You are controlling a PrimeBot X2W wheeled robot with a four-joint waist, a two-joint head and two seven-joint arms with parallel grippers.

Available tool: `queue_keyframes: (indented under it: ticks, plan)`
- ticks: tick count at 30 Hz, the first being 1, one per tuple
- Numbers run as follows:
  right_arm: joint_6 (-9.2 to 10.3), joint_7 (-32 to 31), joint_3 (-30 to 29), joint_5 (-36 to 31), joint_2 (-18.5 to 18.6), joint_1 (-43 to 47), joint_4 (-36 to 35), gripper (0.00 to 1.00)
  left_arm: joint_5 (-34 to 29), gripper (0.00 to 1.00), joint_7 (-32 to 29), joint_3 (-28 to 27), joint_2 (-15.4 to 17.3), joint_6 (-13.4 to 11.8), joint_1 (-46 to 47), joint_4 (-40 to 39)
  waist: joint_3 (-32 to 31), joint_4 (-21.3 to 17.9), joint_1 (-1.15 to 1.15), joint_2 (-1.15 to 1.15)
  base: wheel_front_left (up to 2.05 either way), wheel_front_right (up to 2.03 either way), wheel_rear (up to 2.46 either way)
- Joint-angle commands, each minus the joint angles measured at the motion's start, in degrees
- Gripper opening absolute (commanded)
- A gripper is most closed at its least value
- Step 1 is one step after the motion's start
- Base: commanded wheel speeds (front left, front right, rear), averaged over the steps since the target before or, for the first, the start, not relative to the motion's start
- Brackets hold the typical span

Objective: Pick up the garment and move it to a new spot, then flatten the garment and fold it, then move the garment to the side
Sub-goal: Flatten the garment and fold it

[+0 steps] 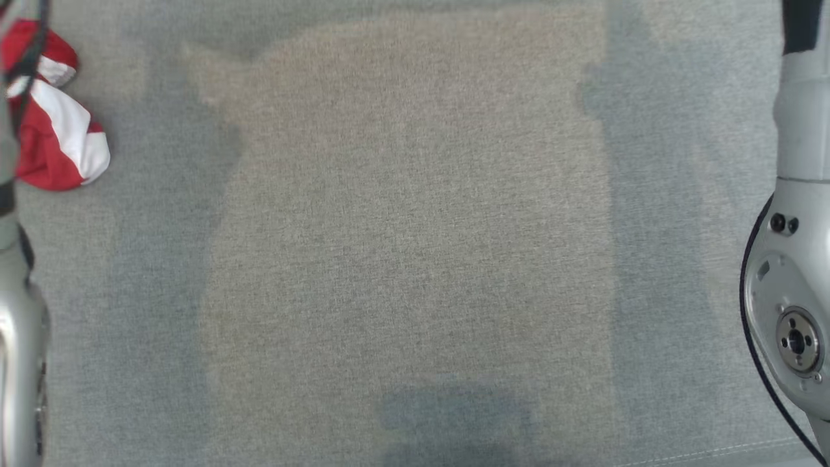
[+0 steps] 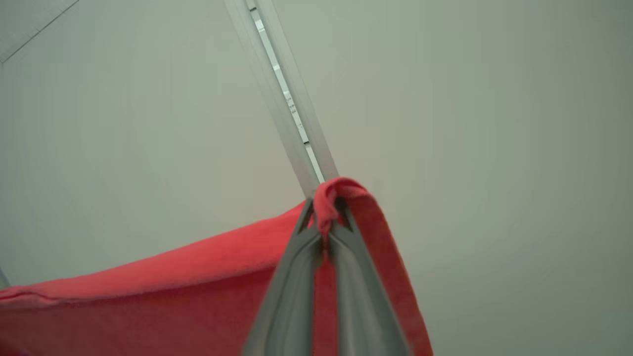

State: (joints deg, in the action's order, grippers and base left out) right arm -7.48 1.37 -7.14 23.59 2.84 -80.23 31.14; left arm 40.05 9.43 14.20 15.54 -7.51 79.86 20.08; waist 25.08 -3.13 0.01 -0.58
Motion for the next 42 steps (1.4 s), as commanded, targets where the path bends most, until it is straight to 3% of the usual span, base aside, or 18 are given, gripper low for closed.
queue_keyframes:
  ticks: [1, 6, 11, 23, 24, 33, 42]
  plan:
    - [-0.02, 0.99, 0.94, 0.42, 0.09, 0.88, 2.31, 0.0, 0.4, 0.0, 0.82, 0.74, -0.42, 1.42, -1.69, 1.4, 3.17, 1.24, -0.01, 0.58, 0.0, 0.0, 0.0]
    - [-0.02, 3.95, 3.0, 1.65, 0.4, 5.35, 7.38, 0.0, 1.77, 0.0, 3.07, 1.52, -1.3, 4.73, -8.07, 1.39, 3.73, 1.61, -0.01, 0.58, 0.0, 0.0, 0.0]
    - [-0.02, 6.89, 7.57, 5.8, 1.37, 13.83, 9.56, 0.0, 3.63, 0.0, 4.62, 1.27, -1.15, 6.16, -23.9, -5.25, 3.15, 1.93, -0.01, 0.58, 0.0, 0.0, 0.0]
    - [-0.03, 11.05, 13.92, 17.14, 7.16, 35.0, 1.82, 0.0, 2.94, 0.0, 5.78, 0.63, -2.8, 1.4, -59.72, -28.48, -0.62, 3.66, -0.01, 0.58, 0.0, 0.0, 0.0]
    - [-0.03, 11.99, 14.41, 17.49, 8.08, 39.45, -0.15, 0.0, 3.31, 0.0, 5.87, -0.78, -3.96, -0.21, -65.32, -30.48, -2.05, 3.75, -0.01, 0.58, 0.0, 0.0, 0.0]
    - [-0.02, 13.51, 11.63, 17.01, 7.6, 52.43, -5.23, 0.0, 1.03, 0.0, 5.85, -1.36, -7.38, 0.28, -76.56, -30.3, -8.41, 5.1, -0.01, 0.58, 0.0, 0.0, 0.0]
    - [-0.02, 13.81, 8.15, 13.27, 4.17, 65.44, -11.29, 0.0, -0.66, 0.0, 5.81, -2.09, -9.8, 1.06, -85.88, -29.59, -15.3, 3.95, -0.01, 0.58, 0.0, 0.0, 0.0]
